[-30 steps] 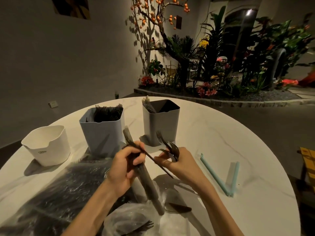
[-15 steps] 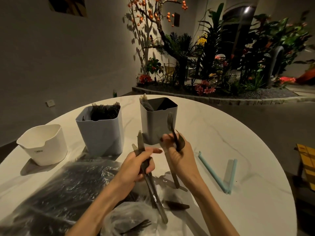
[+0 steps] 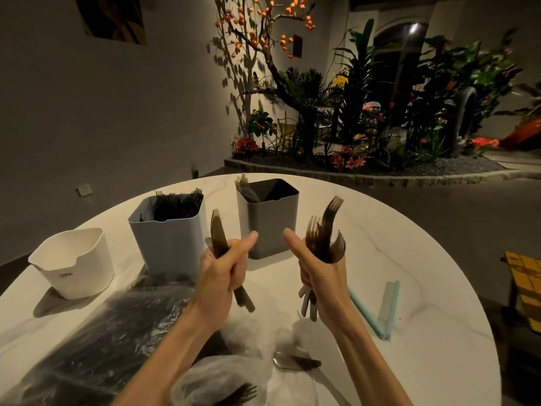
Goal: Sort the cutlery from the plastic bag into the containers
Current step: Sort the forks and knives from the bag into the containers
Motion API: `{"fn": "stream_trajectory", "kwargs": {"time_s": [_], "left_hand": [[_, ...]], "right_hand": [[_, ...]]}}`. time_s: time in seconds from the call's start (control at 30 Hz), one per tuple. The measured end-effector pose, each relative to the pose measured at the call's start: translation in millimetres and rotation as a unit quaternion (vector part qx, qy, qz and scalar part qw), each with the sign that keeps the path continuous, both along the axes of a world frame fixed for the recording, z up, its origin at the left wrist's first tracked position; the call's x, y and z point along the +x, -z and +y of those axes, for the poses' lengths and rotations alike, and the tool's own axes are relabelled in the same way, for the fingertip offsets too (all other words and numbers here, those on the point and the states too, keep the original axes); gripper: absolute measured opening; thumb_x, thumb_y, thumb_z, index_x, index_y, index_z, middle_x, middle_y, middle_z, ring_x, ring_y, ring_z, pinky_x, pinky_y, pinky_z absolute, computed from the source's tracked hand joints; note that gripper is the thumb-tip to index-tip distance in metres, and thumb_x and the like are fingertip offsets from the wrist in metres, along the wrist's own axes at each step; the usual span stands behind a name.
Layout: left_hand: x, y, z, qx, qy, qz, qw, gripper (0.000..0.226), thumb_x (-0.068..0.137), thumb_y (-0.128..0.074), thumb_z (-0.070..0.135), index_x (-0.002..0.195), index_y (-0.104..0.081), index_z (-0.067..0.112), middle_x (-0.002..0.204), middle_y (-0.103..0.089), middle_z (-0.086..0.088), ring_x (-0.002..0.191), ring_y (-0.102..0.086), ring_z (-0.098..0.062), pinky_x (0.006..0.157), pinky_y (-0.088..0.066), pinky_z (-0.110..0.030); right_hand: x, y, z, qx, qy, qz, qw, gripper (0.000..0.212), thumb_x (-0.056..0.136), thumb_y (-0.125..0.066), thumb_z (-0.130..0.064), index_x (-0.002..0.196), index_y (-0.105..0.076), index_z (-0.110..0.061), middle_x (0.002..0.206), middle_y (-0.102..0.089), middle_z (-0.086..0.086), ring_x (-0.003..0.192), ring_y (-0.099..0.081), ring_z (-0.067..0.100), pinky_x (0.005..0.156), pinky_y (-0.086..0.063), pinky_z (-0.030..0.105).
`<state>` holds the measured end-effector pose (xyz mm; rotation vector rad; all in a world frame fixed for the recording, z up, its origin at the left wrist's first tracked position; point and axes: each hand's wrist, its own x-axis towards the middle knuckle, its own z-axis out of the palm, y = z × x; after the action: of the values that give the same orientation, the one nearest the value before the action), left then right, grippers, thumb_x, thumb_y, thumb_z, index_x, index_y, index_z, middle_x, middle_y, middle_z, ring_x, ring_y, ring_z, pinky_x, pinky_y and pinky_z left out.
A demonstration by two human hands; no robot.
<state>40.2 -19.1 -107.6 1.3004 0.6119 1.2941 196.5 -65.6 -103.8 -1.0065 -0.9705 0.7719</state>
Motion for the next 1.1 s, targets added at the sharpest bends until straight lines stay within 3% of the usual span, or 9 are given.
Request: {"fn": "stream_trajectory", "kwargs": {"time_s": [0.1,0.2,0.3,0.37,0.47,0.63,0.8,0.97,1.1], "left_hand": [[13.7,-6.2,8.3,0.036,-0.015,0.066,0.997,0.054,0.085,-0.07,0.027,0.042,-0.04,0.018,0.044,-0.03,-0.002,0.044,-0.028,-0.013,0.051,-0.039,-0.018],[25.1,7.4,13.9,0.028,-0.016,0.113,0.993,0.051,0.094,-0.068,0.02,0.05,-0.045,0.01,0.046,-0.032,-0.005,0.045,-0.031,-0.015,0.055,-0.043,-0.021],[35.1,36.0,11.0,-0.071,-0.03,0.156,0.985,0.038,0.098,-0.059,0.014,0.062,-0.05,0.007,0.045,-0.036,0.0,0.047,-0.032,-0.018,0.052,-0.035,-0.03],[39.0,41.5,9.4,-0.124,-0.036,0.173,0.976,0.046,0.099,-0.058,0.018,0.054,-0.058,0.02,0.046,-0.034,0.0,0.046,-0.032,-0.014,0.052,-0.031,-0.032],[38.0,35.0,13.4,-0.127,-0.016,0.161,0.979,0.053,0.095,-0.066,0.031,0.043,-0.057,0.023,0.048,-0.032,-0.001,0.043,-0.028,-0.011,0.048,-0.026,-0.027],[36.5,42.2,15.8,-0.166,-0.023,0.184,0.969,0.041,0.096,-0.065,0.028,0.062,-0.045,0.017,0.052,-0.033,0.0,0.043,-0.027,-0.01,0.044,-0.023,-0.023],[37.0,41.1,20.7,-0.2,-0.004,0.156,0.967,0.039,0.09,-0.074,0.033,0.068,-0.046,0.018,0.05,-0.035,0.002,0.044,-0.029,-0.01,0.044,-0.026,-0.022],[33.7,43.7,20.0,-0.204,-0.004,0.155,0.967,0.039,0.093,-0.068,0.03,0.065,-0.044,0.018,0.05,-0.03,0.001,0.044,-0.023,-0.011,0.046,-0.02,-0.024],[32.8,41.1,19.6,-0.214,-0.008,0.163,0.963,0.036,0.092,-0.072,0.032,0.071,-0.046,0.018,0.047,-0.037,0.005,0.043,-0.031,-0.008,0.046,-0.028,-0.021]], "right_hand": [[-1.4,0.5,-0.6,0.001,0.014,0.038,0.999,0.046,0.067,-0.077,-0.049,0.057,-0.048,-0.015,0.048,-0.038,-0.001,0.043,-0.036,0.011,0.046,-0.038,0.022],[-1.1,8.5,4.1,-0.01,0.019,-0.032,0.999,0.039,0.073,-0.076,-0.048,0.053,-0.054,-0.022,0.049,-0.044,-0.003,0.046,-0.042,0.01,0.051,-0.042,0.022],[-3.3,22.8,9.9,-0.052,0.001,-0.089,0.995,0.046,0.078,-0.079,-0.05,0.068,-0.062,-0.008,0.051,-0.051,-0.003,0.046,-0.046,0.008,0.054,-0.043,0.025],[-6.1,27.0,14.0,-0.082,0.023,-0.088,0.992,0.044,0.08,-0.077,-0.052,0.071,-0.064,-0.011,0.051,-0.053,-0.005,0.047,-0.048,0.006,0.057,-0.045,0.028],[-5.3,25.8,16.5,-0.058,0.057,-0.071,0.994,0.041,0.084,-0.073,-0.051,0.064,-0.058,-0.019,0.049,-0.049,-0.006,0.048,-0.048,0.009,0.057,-0.047,0.028],[-2.1,31.8,11.9,-0.087,-0.012,-0.052,0.995,0.039,0.082,-0.079,-0.045,0.059,-0.061,-0.019,0.051,-0.05,0.004,0.049,-0.05,0.014,0.054,-0.047,0.027],[-1.1,26.9,15.0,-0.084,0.02,-0.008,0.996,0.043,0.081,-0.072,-0.053,0.068,-0.057,-0.015,0.051,-0.043,-0.001,0.047,-0.041,0.01,0.048,-0.039,0.022],[-2.0,35.4,13.6,-0.147,-0.013,-0.077,0.986,0.051,0.083,-0.074,-0.054,0.049,-0.056,-0.02,0.05,-0.05,0.005,0.047,-0.049,0.016,0.055,-0.046,0.028],[-2.9,31.4,15.7,-0.132,0.002,0.007,0.991,0.053,0.082,-0.07,-0.057,0.056,-0.049,-0.016,0.05,-0.039,0.004,0.041,-0.036,0.015,0.044,-0.034,0.026]]}}
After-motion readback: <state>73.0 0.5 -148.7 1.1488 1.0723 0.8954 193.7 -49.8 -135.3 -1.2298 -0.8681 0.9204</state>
